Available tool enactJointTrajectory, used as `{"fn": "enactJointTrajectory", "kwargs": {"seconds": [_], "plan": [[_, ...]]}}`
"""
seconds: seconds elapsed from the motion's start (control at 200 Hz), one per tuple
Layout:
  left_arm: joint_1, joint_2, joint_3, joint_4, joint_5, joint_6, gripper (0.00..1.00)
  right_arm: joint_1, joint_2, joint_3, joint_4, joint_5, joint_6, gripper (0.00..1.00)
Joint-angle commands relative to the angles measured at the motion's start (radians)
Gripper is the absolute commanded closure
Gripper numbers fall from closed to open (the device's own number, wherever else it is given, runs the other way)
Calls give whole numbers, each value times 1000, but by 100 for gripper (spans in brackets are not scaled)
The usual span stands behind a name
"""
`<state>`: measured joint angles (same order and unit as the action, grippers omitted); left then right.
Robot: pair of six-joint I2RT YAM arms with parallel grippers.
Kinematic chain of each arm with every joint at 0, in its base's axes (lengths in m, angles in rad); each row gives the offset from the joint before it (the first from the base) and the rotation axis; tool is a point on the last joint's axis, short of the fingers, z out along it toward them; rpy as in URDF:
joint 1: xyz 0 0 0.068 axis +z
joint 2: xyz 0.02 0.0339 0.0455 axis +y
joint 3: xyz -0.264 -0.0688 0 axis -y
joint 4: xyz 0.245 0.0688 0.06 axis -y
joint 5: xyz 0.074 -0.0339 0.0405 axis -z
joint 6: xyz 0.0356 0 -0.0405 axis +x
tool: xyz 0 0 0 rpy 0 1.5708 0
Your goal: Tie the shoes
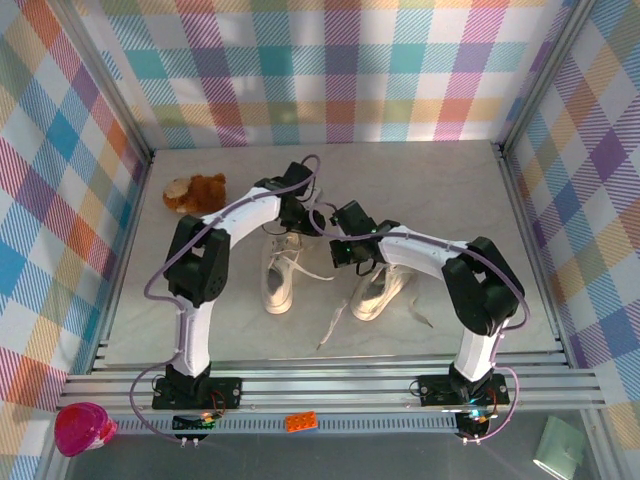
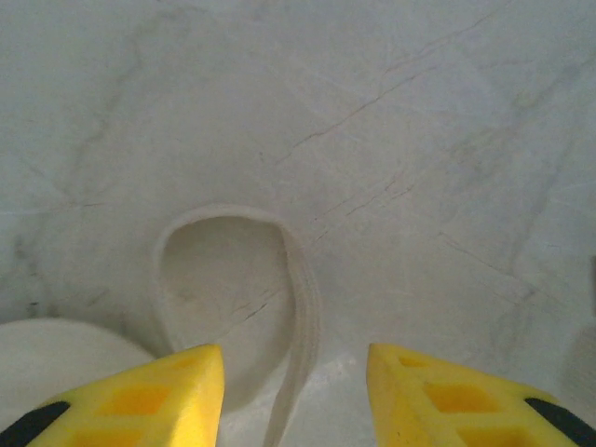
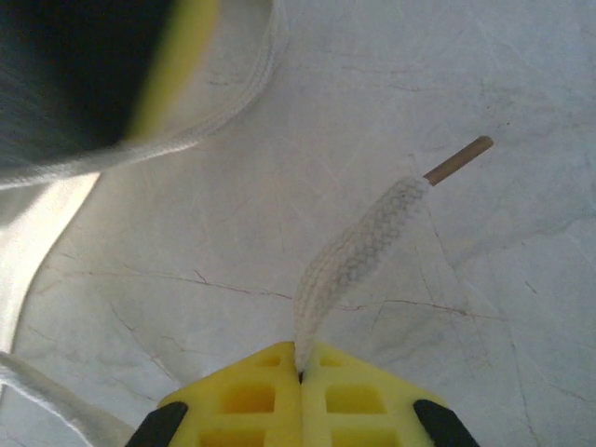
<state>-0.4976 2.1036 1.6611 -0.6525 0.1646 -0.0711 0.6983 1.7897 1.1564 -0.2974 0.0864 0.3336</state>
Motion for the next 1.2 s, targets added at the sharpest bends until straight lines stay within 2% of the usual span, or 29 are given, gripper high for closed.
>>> {"fn": "enactJointTrajectory", "kwargs": {"seconds": [0.0, 0.155, 0.265, 0.305, 0.395, 0.445, 0.62, 0.79, 0.99, 1.195], "plan": [[-32, 51, 62, -35, -109, -6, 53, -8, -32, -27, 76, -4, 77, 100], [-49, 125, 77, -13, -196, -19, 49, -8, -51, -51, 88, 11, 92, 100], [-61, 165, 75, 31, -164, -17, 52, -6, -63, -70, 99, 14, 112, 100], [-66, 175, 77, 41, -149, -12, 58, -7, -68, -73, 101, 12, 117, 100], [-66, 165, 65, 63, -130, -1, 89, -4, -78, -68, 94, 0, 102, 100], [-58, 128, 36, 90, -124, -2, 100, -3, -82, -66, 91, 1, 84, 100], [57, -140, -165, 251, 21, -78, 100, -3, -73, -3, 57, -3, -14, 100], [218, -387, -338, 338, 113, -150, 100, -5, 13, 184, -48, -14, -162, 100], [394, -567, -471, 352, 152, -183, 100, -7, 220, 525, -207, -52, -331, 100], [510, -677, -581, 365, 162, -219, 100, 2, 479, 916, -365, -201, -495, 100]]}}
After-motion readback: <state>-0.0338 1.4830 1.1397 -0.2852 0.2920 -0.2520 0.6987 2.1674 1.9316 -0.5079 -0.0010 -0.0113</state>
